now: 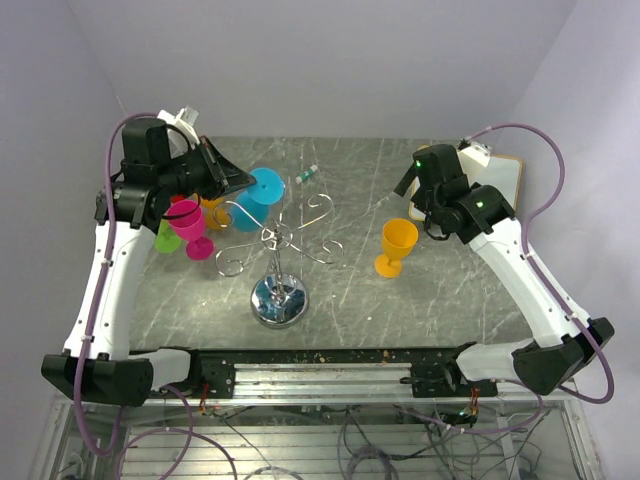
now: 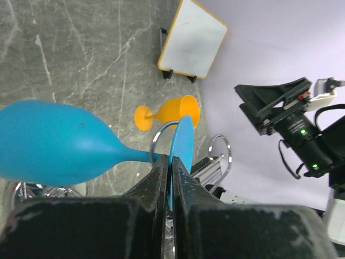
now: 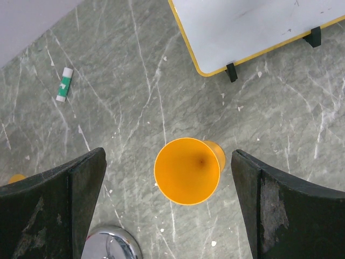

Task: Take the wine glass off the wine glass rack

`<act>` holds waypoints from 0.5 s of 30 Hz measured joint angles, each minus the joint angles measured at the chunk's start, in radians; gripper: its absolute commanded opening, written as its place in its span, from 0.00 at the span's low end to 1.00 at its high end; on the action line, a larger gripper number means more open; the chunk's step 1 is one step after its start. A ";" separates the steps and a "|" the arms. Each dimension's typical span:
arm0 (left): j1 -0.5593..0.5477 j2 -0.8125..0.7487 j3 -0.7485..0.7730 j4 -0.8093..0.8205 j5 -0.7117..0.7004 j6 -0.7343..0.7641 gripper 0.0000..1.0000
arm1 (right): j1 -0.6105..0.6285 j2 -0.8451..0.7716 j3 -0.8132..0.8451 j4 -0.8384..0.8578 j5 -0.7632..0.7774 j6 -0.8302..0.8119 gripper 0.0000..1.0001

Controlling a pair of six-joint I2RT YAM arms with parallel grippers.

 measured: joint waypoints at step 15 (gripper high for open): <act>-0.001 -0.053 -0.051 0.190 0.026 -0.160 0.07 | 0.000 -0.019 -0.002 -0.004 0.013 0.006 1.00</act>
